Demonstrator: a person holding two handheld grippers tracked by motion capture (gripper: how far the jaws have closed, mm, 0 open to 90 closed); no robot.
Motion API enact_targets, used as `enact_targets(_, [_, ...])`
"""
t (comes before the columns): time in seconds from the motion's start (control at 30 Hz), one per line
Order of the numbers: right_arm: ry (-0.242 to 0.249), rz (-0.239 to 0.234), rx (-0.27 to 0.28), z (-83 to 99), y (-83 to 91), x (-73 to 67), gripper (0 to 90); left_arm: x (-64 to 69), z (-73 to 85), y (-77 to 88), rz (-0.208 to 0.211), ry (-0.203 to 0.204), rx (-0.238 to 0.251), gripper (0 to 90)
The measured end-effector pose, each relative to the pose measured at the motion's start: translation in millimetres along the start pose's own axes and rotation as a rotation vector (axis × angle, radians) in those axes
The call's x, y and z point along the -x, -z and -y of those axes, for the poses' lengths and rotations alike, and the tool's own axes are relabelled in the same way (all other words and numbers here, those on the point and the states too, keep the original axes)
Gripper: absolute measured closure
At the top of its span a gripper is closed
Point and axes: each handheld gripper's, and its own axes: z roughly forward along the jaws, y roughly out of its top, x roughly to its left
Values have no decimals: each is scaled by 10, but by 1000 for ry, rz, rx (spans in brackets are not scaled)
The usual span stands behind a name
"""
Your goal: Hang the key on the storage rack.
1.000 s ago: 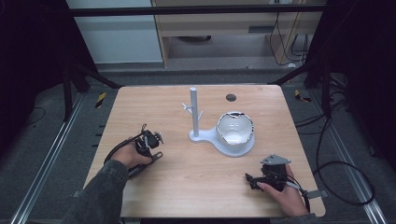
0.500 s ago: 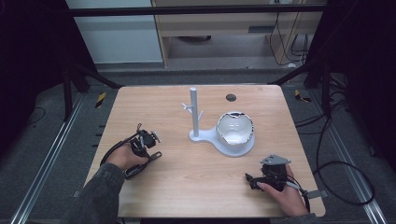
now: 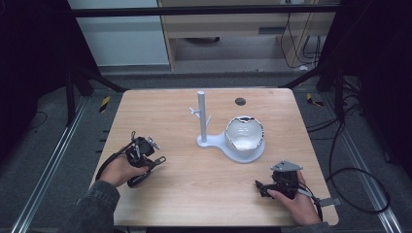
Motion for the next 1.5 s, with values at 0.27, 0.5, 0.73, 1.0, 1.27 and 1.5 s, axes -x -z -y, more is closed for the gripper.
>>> enact_targets(0.27, [-1,0,0,0,0,-1,4,84,147,185,-35,3,91,804])
enact_targets(0.5, [-1,0,-1,0,0,-1,4,100,253,323,-57,14,158,805])
enact_targets(0.73, [-4,0,-1,1,0,-3,4,62,381,471,-73,56,228,808])
enact_targets(1.0, [-4,0,-1,1,0,-3,4,125,474,612,-96,80,309,809])
enact_targets(1.27, [-4,0,-1,0,0,-4,4,212,442,642,-100,94,379,810])
enact_targets(1.5, [-3,4,-1,-2,-3,-2,4,235,337,622,-90,98,404,810])
